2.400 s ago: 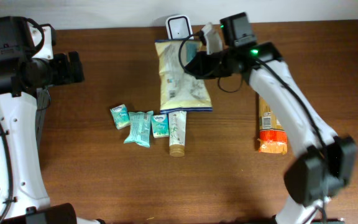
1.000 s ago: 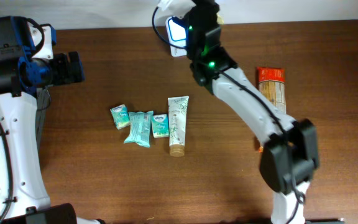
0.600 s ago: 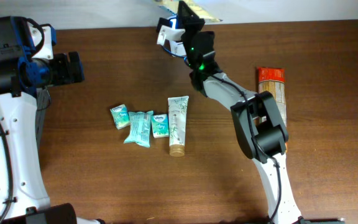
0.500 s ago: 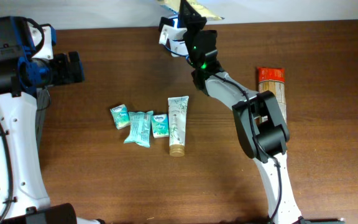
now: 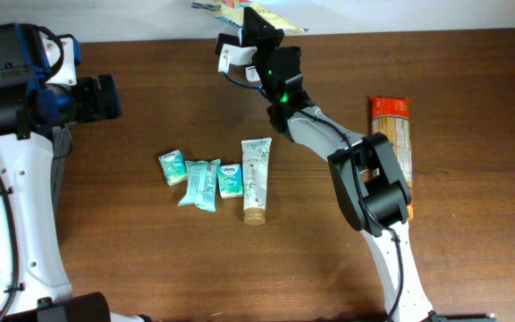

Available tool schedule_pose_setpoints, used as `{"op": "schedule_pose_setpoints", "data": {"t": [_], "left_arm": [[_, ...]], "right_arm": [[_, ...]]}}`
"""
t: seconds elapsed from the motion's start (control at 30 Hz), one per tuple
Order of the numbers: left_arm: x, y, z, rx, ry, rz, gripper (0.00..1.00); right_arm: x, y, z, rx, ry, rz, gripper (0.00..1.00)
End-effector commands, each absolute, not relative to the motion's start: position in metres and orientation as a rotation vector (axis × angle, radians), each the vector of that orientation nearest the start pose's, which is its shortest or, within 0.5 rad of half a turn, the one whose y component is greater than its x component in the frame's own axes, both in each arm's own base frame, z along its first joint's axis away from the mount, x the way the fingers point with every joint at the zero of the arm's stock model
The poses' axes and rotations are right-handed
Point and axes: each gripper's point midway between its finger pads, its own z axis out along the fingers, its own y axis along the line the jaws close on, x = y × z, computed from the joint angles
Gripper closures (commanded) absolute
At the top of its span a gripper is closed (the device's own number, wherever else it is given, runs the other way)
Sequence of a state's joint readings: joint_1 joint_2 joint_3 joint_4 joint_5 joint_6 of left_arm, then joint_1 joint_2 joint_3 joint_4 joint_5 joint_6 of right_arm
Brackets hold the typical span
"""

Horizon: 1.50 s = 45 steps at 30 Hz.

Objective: Scan the item barcode
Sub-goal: 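Raise the white bag with the right gripper to the scanner, then place the white bag on the right beside the snack bag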

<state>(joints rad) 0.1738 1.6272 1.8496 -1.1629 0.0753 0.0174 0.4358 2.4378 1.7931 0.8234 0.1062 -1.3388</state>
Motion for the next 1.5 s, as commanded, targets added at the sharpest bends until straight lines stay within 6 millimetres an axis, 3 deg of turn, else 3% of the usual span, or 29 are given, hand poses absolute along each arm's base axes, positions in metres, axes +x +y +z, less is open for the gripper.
{"op": "schedule_pose_setpoints", "data": {"t": [0.0,0.13,0.2,0.3,0.37,0.4,0.47,0.57,0.6,0.7,0.87,1.03,1.07,1.17,1.37,1.47], "left_arm": [[0.401,0.058,0.296,-0.171,2.488,-0.022,0.01],[0.401,0.058,0.296,-0.171,2.488,-0.022,0.01],[0.401,0.058,0.296,-0.171,2.488,-0.022,0.01],[0.401,0.058,0.296,-0.171,2.488,-0.022,0.01],[0.401,0.058,0.296,-0.171,2.488,-0.022,0.01],[0.401,0.058,0.296,-0.171,2.488,-0.022,0.01],[0.401,0.058,0.296,-0.171,2.488,-0.022,0.01],[0.401,0.058,0.296,-0.171,2.488,-0.022,0.01],[0.401,0.058,0.296,-0.171,2.488,-0.022,0.01],[0.401,0.058,0.296,-0.171,2.488,-0.022,0.01],[0.401,0.058,0.296,-0.171,2.488,-0.022,0.01],[0.401,0.058,0.296,-0.171,2.488,-0.022,0.01],[0.401,0.058,0.296,-0.171,2.488,-0.022,0.01],[0.401,0.058,0.296,-0.170,2.488,-0.022,0.01],[0.401,0.058,0.296,-0.171,2.488,-0.022,0.01],[0.401,0.058,0.296,-0.171,2.488,-0.022,0.01]], "right_arm": [[0.622,0.270,0.307,-0.899,0.996,-0.716,0.96],[0.606,0.243,0.356,-0.696,1.203,-0.559,0.96],[0.583,0.237,0.383,-0.628,1.320,-0.421,0.96],[0.549,0.228,0.399,-0.522,1.502,-0.182,0.96],[0.514,0.208,0.401,-0.355,1.700,0.053,0.96],[0.488,0.186,0.394,-0.242,1.844,0.166,0.96],[0.466,0.173,0.384,-0.211,1.957,0.273,0.96],[0.437,0.146,0.349,-0.198,2.178,0.468,0.96],[0.434,0.132,0.337,-0.159,2.237,0.474,0.96],[0.427,0.062,0.285,0.078,2.456,0.405,0.96],[0.424,-0.001,0.204,0.339,2.690,0.380,0.96],[0.429,-0.016,0.144,0.404,2.831,0.439,0.96],[0.427,-0.025,0.123,0.448,2.885,0.409,0.96],[0.423,-0.031,0.103,0.493,2.942,0.413,0.96],[0.418,-0.045,0.097,0.552,2.954,0.414,0.94],[0.417,-0.045,0.099,0.549,2.958,0.415,0.74]]}}
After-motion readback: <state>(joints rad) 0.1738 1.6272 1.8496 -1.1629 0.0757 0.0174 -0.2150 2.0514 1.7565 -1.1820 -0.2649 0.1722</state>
